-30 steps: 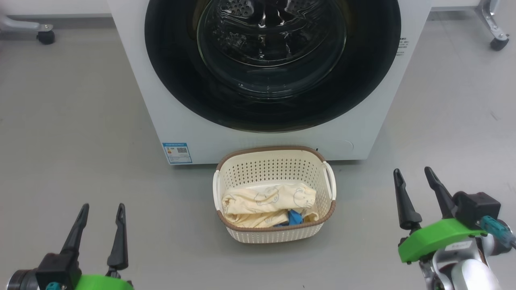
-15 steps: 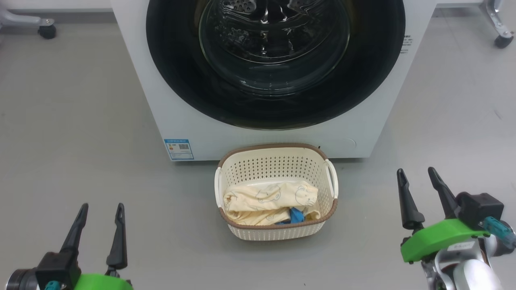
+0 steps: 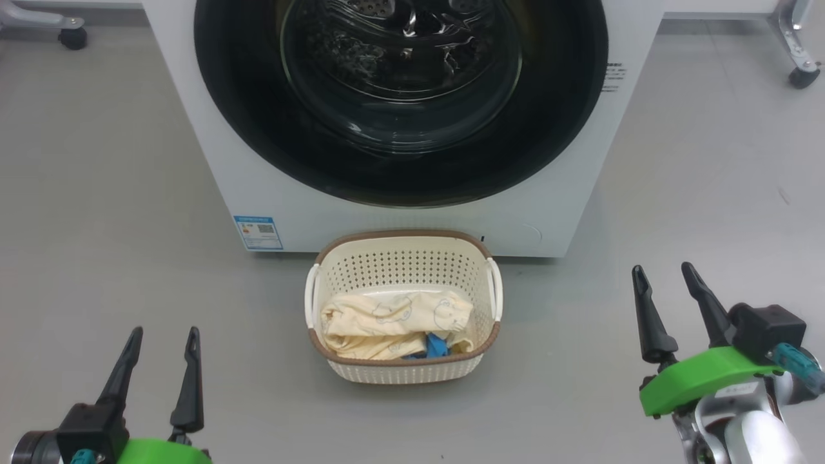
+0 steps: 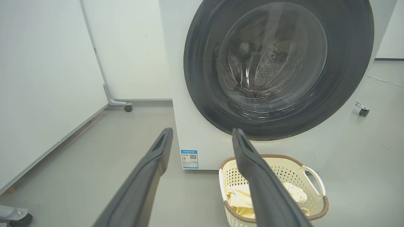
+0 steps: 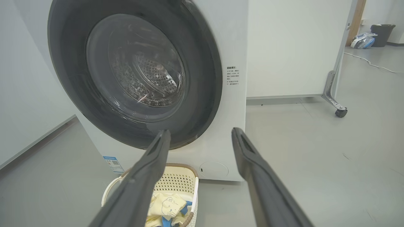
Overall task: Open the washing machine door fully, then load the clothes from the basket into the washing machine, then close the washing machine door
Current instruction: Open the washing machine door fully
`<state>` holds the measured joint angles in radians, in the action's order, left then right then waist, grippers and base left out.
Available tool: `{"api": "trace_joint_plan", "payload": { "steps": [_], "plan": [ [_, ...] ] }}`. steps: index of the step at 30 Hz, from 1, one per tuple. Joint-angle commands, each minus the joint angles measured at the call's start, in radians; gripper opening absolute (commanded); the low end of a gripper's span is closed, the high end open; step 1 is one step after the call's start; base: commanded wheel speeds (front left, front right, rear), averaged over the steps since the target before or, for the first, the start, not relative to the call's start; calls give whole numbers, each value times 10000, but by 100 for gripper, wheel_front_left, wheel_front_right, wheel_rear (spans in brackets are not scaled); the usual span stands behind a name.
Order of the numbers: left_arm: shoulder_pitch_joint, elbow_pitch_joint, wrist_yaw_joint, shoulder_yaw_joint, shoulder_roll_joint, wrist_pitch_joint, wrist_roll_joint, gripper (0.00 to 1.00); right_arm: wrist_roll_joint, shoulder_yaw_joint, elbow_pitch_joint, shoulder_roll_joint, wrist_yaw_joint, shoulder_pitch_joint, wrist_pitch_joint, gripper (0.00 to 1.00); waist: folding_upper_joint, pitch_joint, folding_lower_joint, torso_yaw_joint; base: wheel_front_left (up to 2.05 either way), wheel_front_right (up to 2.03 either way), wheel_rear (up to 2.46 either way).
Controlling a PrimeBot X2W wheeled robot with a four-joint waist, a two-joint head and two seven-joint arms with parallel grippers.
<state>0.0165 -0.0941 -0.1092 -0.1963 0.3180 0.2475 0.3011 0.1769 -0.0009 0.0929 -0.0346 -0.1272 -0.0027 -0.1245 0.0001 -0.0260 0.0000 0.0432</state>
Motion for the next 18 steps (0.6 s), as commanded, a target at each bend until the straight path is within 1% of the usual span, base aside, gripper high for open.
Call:
{"api": "trace_joint_plan", "payload": {
  "steps": [1, 3, 5, 9, 13, 18],
  "plan": [
    [-597, 271, 17, 434, 227, 140, 25, 100, 118, 171, -293, -156, -35, -470, -102, 100, -1, -5, 0, 8, 123, 123, -246],
    [-616, 300, 53, 452, 209, 141, 51, 100, 132, 177, -278, -156, -35, -468, -114, 100, -1, -19, 0, 20, 123, 123, -246],
    [-660, 397, -64, 585, 156, 141, -19, 100, 179, 166, -279, -156, -35, -469, -140, 100, -1, -40, 0, 37, 117, 117, -233],
    [-651, 449, 51, 584, 78, 142, -56, 100, 243, 168, -297, -156, -35, -493, -176, 100, -1, -109, 0, 65, 93, 93, -186],
    [-671, 490, 154, 612, 1, 142, -82, 100, 233, 176, -287, -156, -35, -527, -195, 100, -1, -165, 0, 91, 62, 62, -123],
    [-697, 496, 232, 620, -80, 142, -154, 100, 190, 198, -244, -156, -35, -571, -219, 100, -1, -205, 0, 100, 31, 31, -62]
  ]
}}
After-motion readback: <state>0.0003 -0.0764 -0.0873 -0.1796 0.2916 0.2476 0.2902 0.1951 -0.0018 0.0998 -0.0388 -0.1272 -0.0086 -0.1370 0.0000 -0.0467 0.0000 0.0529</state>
